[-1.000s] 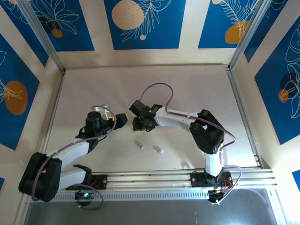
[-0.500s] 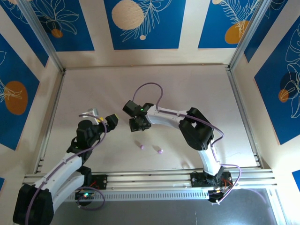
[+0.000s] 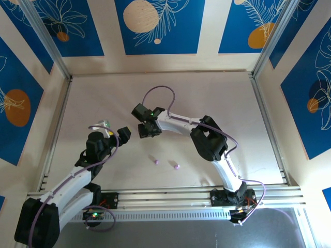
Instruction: Insert the wireless bluetooth earbuds into the charging case
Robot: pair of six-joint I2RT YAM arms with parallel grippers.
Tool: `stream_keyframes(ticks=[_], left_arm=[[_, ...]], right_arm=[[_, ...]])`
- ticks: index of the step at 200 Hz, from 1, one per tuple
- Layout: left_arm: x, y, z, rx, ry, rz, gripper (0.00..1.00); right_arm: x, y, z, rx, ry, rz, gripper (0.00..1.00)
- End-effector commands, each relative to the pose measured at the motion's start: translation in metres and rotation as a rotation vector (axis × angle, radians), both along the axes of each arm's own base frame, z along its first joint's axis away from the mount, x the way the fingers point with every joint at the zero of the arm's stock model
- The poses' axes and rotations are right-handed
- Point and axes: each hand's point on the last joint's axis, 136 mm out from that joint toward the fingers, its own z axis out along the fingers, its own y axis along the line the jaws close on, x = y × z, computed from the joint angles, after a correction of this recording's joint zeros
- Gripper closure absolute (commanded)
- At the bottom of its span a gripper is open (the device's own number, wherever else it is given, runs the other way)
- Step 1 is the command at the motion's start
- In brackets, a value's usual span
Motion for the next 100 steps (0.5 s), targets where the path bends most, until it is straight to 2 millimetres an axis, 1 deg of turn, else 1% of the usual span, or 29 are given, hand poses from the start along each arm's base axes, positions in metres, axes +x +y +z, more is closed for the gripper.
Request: stream_keyframes(ticks=[1,22,50,68,82,100], left_arm=[[0.001,0.001,0.003,0.002,-0.018,-0.002,0.00],[0.001,0.000,0.004,0.001,-0.024,-0.013,0.00],[0.001,-0.006,0.006,-0.009,-0.035,-0.043,0.00],[0.002,-0.011,0.006,-0.018,-0.038,-0.066,0.00],[0.002,-0.016,0.005,-0.019,-0.035,-0.087,0.01],[0.002,-0.025,0.004,-0.017,-0.037,-0.119,0.00]], right_arm=[[0.004,-0.004,-0.013,-0.025,0.046,0.005,0.51],[0.005,-0.005,0.001,-0.018,0.029,0.005,0.48],[0.001,-0.020,0.021,-0.012,0.003,-0.021,0.40],[-0.003,-0.033,0.032,-0.005,-0.011,-0.042,0.35],[-0.005,-0.046,0.038,-0.006,-0.016,-0.061,0.34],[-0.006,-0.068,0.043,-0.023,-0.029,-0.096,0.34]])
